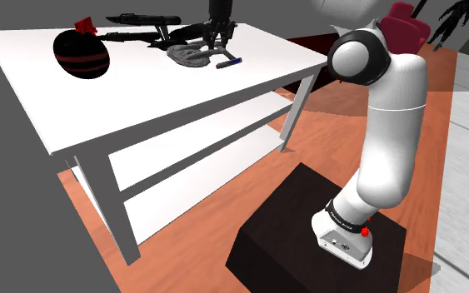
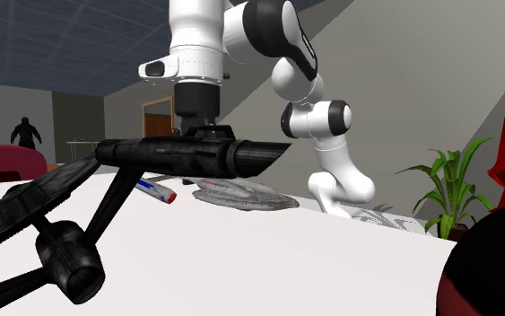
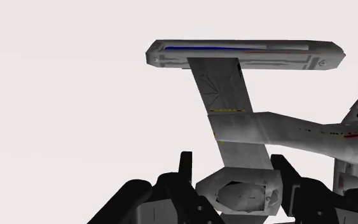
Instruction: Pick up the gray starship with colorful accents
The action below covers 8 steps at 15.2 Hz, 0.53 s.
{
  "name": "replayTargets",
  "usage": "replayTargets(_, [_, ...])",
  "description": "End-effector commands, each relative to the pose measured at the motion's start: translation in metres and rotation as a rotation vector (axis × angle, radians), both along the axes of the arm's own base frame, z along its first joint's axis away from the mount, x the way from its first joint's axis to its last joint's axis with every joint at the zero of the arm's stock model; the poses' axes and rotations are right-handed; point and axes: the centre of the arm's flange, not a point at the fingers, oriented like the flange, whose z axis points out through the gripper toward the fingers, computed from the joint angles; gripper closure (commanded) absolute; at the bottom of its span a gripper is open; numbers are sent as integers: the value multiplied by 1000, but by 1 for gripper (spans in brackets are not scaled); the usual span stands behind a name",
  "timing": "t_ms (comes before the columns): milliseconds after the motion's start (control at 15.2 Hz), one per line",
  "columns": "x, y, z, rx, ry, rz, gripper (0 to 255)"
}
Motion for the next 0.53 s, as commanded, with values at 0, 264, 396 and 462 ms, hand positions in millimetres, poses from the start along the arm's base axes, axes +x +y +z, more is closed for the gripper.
replayTargets(0, [0, -1, 11, 0, 0, 0, 255])
replayTargets(264, [0, -1, 32, 0, 0, 0, 255])
replayTargets(396, [0, -1, 38, 0, 0, 0, 255])
replayTargets(462, [0, -1, 38, 0, 0, 0, 255])
